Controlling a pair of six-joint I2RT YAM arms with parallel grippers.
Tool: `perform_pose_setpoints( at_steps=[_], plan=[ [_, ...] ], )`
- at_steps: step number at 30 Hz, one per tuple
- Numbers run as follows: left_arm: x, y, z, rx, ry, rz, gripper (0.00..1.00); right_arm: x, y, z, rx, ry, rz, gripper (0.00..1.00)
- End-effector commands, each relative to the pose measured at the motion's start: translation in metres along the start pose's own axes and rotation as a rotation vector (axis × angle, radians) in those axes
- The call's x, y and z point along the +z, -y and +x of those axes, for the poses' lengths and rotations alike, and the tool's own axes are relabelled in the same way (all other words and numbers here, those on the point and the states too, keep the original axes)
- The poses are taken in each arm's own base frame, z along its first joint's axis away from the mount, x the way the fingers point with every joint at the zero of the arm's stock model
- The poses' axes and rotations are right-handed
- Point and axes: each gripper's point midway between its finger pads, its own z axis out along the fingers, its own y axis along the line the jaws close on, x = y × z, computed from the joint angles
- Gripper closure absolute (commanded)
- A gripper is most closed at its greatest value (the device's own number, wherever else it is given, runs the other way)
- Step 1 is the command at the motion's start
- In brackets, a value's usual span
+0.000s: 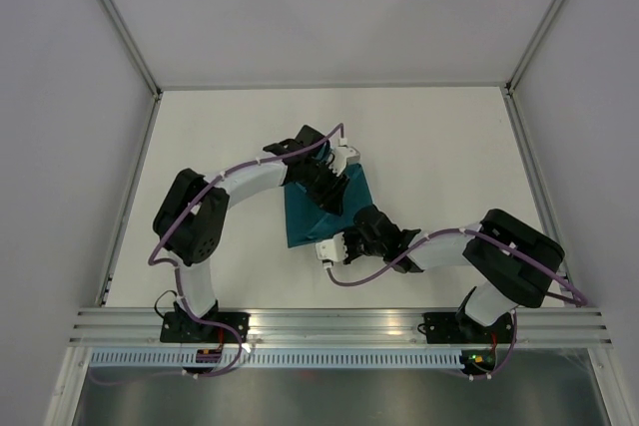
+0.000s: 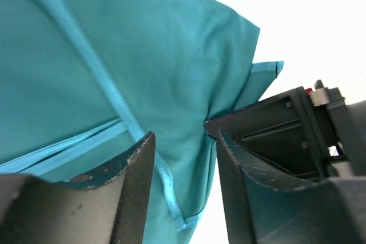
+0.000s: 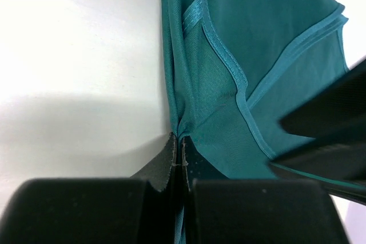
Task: Fold the napkin, place the utensils inside, and roll it up
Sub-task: Roll the napkin with the utensil
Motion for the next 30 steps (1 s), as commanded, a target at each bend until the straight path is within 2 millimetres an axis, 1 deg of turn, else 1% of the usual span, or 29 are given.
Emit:
perform_pose_setpoints(
  at_steps=[1, 2, 3, 4, 5, 6, 7, 8, 9, 10, 11, 12, 13, 14, 15, 16, 17, 18, 19, 20, 21, 22, 23, 25, 26, 27, 28, 29, 30],
  plan=[
    [-0.029, -0.005, -0.036, -0.002, 0.148, -0.066, 0.46, -0.003, -0.006, -0.013, 0.036, 0.032, -0.066, 1.0],
    [-0.03, -0.006, -0.036, -0.005, 0.159, -0.07, 0.46, -0.002, -0.004, -0.015, 0.046, 0.034, -0.069, 1.0],
    [-0.034, -0.008, -0.04, -0.018, 0.178, -0.087, 0.45, -0.003, -0.008, -0.015, 0.055, 0.03, -0.09, 1.0],
    [-0.039, -0.02, -0.039, -0.035, 0.187, -0.144, 0.45, -0.003, -0.009, -0.016, 0.063, 0.032, -0.104, 1.0],
    [-0.045, -0.018, -0.043, -0.043, 0.212, -0.147, 0.45, -0.002, -0.005, -0.02, 0.073, 0.038, -0.107, 1.0],
    [-0.048, -0.021, -0.045, -0.051, 0.23, -0.161, 0.45, -0.003, -0.011, -0.019, 0.085, 0.024, -0.139, 1.0],
    [-0.055, -0.033, -0.045, -0.074, 0.245, -0.227, 0.44, -0.002, -0.013, -0.022, 0.097, 0.036, -0.161, 1.0],
    [-0.062, -0.035, -0.048, -0.076, 0.271, -0.254, 0.44, -0.002, -0.007, -0.025, 0.112, 0.042, -0.164, 1.0],
    [-0.067, -0.04, -0.049, -0.094, 0.288, -0.287, 0.45, -0.004, -0.013, -0.023, 0.129, 0.028, -0.202, 0.99],
    [-0.077, -0.052, -0.049, -0.145, 0.316, -0.37, 0.44, -0.002, -0.007, -0.027, 0.14, 0.036, -0.211, 1.0],
    [-0.084, -0.052, -0.047, -0.172, 0.338, -0.391, 0.44, -0.004, -0.01, -0.026, 0.167, 0.037, -0.245, 1.0],
    [-0.093, -0.055, -0.054, -0.18, 0.386, -0.419, 0.44, -0.006, -0.013, -0.026, 0.196, 0.036, -0.275, 0.99],
    [-0.102, -0.063, -0.052, -0.206, 0.412, -0.473, 0.43, -0.005, -0.013, -0.025, 0.218, 0.033, -0.296, 1.0],
    [-0.103, -0.065, -0.044, -0.225, 0.416, -0.488, 0.43, -0.005, -0.002, -0.03, 0.239, 0.058, -0.302, 1.0],
    [-0.12, -0.062, -0.056, -0.234, 0.498, -0.511, 0.43, -0.008, -0.008, -0.026, 0.269, 0.04, -0.346, 1.0],
    [-0.126, -0.071, -0.046, -0.267, 0.507, -0.564, 0.42, -0.005, 0.0, -0.028, 0.284, 0.046, -0.355, 0.99],
    [-0.134, -0.07, -0.047, -0.286, 0.539, -0.579, 0.42, -0.009, -0.005, -0.023, 0.325, 0.04, -0.405, 1.0],
    [-0.147, -0.068, -0.05, -0.291, 0.578, -0.601, 0.42, -0.009, -0.003, -0.021, 0.344, 0.037, -0.423, 1.0],
    [-0.154, -0.073, -0.046, -0.305, 0.598, -0.649, 0.41, -0.006, 0.004, -0.022, 0.355, 0.044, -0.436, 1.0],
    [-0.158, -0.072, -0.045, -0.303, 0.607, -0.659, 0.41, -0.01, 0.001, -0.014, 0.393, 0.021, -0.473, 1.0],
    [-0.162, -0.072, -0.043, -0.305, 0.616, -0.67, 0.41, -0.011, 0.002, -0.016, 0.416, 0.038, -0.5, 1.0],
    [-0.17, -0.071, -0.045, -0.305, 0.639, -0.689, 0.41, -0.007, 0.009, -0.015, 0.427, 0.042, -0.514, 1.0],
    [-0.17, -0.071, -0.04, -0.31, 0.636, -0.696, 0.41, -0.011, 0.005, -0.009, 0.465, 0.023, -0.551, 0.99],
    [-0.175, -0.07, -0.035, -0.311, 0.654, -0.716, 0.41, -0.007, 0.012, -0.005, 0.506, 0.033, -0.582, 1.0],
    [-0.177, -0.068, -0.034, -0.308, 0.663, -0.718, 0.41, -0.012, 0.005, -0.003, 0.526, 0.018, -0.63, 0.99],
    [-0.177, -0.067, -0.032, -0.306, 0.669, -0.716, 0.41, -0.012, 0.004, -0.001, 0.54, 0.016, -0.649, 1.0],
    [-0.175, -0.066, -0.027, -0.303, 0.665, -0.709, 0.41, -0.008, 0.008, 0.0, 0.559, 0.026, -0.661, 1.0],
    [-0.179, -0.062, -0.031, -0.292, 0.689, -0.706, 0.41, -0.008, 0.01, 0.002, 0.57, 0.025, -0.671, 0.99],
    [-0.179, -0.06, -0.03, -0.288, 0.693, -0.701, 0.41, -0.01, 0.005, 0.003, 0.593, 0.01, -0.701, 1.0]
  ],
)
